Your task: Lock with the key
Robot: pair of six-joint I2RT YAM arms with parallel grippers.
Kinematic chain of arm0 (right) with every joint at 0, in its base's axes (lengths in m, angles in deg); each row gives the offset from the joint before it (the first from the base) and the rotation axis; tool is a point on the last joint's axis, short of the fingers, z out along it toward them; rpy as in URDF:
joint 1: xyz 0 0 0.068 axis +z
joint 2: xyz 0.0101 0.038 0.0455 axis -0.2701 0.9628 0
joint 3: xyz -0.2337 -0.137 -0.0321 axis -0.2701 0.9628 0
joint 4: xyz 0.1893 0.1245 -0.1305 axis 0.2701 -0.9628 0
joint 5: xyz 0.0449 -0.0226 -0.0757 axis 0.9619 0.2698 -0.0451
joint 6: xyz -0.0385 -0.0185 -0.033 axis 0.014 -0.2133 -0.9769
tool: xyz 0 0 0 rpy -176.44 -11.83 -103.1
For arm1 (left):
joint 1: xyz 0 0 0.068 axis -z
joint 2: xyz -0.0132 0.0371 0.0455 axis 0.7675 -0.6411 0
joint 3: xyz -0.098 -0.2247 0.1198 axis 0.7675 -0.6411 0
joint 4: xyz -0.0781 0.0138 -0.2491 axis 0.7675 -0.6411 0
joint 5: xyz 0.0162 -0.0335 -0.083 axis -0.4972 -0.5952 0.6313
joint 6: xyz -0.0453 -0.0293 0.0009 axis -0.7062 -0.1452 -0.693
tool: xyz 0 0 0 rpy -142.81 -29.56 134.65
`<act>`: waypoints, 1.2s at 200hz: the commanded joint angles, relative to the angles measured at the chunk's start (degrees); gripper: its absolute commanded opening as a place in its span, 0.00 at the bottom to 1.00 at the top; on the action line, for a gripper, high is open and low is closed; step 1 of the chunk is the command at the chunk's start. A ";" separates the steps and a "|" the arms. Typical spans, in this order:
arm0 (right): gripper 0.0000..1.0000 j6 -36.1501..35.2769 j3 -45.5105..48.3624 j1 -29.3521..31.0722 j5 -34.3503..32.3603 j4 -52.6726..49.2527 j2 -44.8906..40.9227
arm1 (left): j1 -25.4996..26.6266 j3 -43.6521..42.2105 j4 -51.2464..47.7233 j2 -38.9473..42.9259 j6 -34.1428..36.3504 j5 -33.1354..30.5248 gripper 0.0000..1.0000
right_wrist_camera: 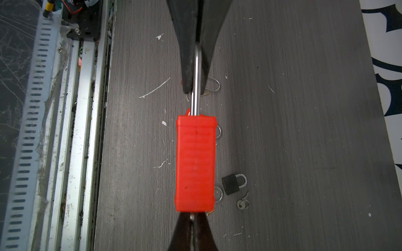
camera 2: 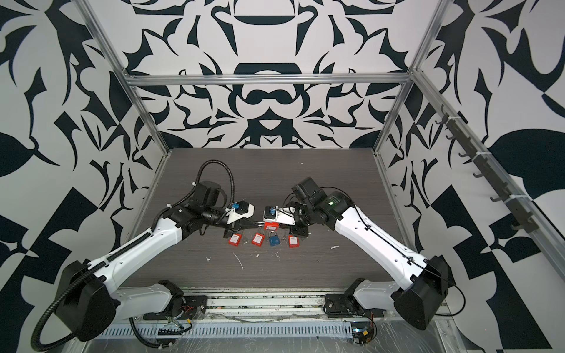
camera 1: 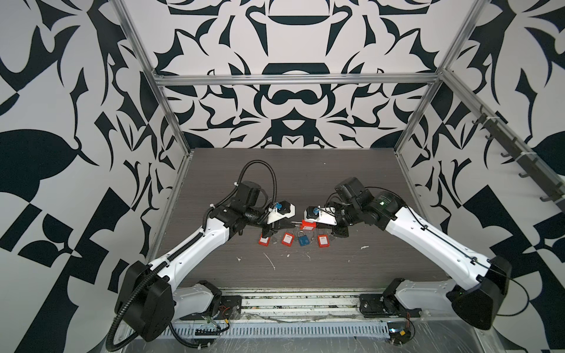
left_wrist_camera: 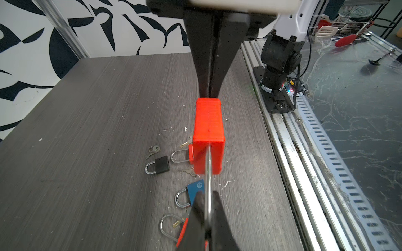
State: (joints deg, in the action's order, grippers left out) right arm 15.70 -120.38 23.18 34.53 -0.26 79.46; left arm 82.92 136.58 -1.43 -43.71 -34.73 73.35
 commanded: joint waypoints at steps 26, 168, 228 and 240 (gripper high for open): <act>0.00 -1.31 4.35 -4.02 0.89 -2.38 -3.99 | -1.05 2.45 -4.06 -1.19 3.62 0.96 0.00; 0.00 10.72 18.25 -10.73 -1.75 11.00 -9.97 | -2.17 25.08 -32.90 -23.65 12.75 -10.11 0.00; 0.00 12.27 22.96 -10.73 -2.60 15.34 -10.55 | -1.90 40.27 -46.30 -37.19 14.88 -26.00 0.00; 0.00 12.24 23.61 -10.74 -2.60 15.96 -10.17 | -1.88 42.77 -47.51 -39.32 14.71 -27.50 0.00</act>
State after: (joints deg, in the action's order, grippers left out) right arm 26.43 -97.84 12.54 31.93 12.03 69.93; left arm 81.00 174.74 -40.36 -79.95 -21.83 51.58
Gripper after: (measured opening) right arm 0.059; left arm 0.063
